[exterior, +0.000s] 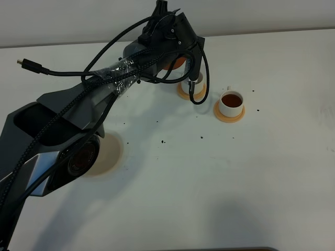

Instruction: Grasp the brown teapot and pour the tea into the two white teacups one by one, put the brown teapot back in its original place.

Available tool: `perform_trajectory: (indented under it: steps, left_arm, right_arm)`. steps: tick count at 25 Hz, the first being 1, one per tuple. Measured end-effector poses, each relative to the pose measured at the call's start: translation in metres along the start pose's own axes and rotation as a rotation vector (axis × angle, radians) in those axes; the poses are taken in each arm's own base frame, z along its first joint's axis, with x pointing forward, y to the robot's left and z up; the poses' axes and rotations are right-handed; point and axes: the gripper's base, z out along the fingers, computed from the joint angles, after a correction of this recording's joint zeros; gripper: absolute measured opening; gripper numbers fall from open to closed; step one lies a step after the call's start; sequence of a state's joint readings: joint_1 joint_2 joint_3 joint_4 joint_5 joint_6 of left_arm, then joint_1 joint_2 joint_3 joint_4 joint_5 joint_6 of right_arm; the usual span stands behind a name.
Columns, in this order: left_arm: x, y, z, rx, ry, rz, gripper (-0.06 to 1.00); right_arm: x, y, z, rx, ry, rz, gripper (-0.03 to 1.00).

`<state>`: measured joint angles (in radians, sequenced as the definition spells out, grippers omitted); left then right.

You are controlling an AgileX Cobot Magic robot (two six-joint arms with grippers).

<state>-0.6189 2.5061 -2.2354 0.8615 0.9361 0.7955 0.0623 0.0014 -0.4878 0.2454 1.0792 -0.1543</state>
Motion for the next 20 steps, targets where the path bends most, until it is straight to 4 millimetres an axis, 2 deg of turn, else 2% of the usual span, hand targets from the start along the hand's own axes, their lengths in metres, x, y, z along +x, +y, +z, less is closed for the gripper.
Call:
perform_trajectory:
  steps: [11,20]
  left_arm:
    - [-0.004,-0.002,0.006,-0.032,0.023,0.091,0.11]
    - [-0.017,0.0,-0.003,-0.097,0.021,0.177,0.11]
  right_arm:
    - [0.0,0.0,0.0,0.0,0.0,0.0,0.24]
    - [0.0,0.0,0.0,0.0,0.0,0.0,0.24]
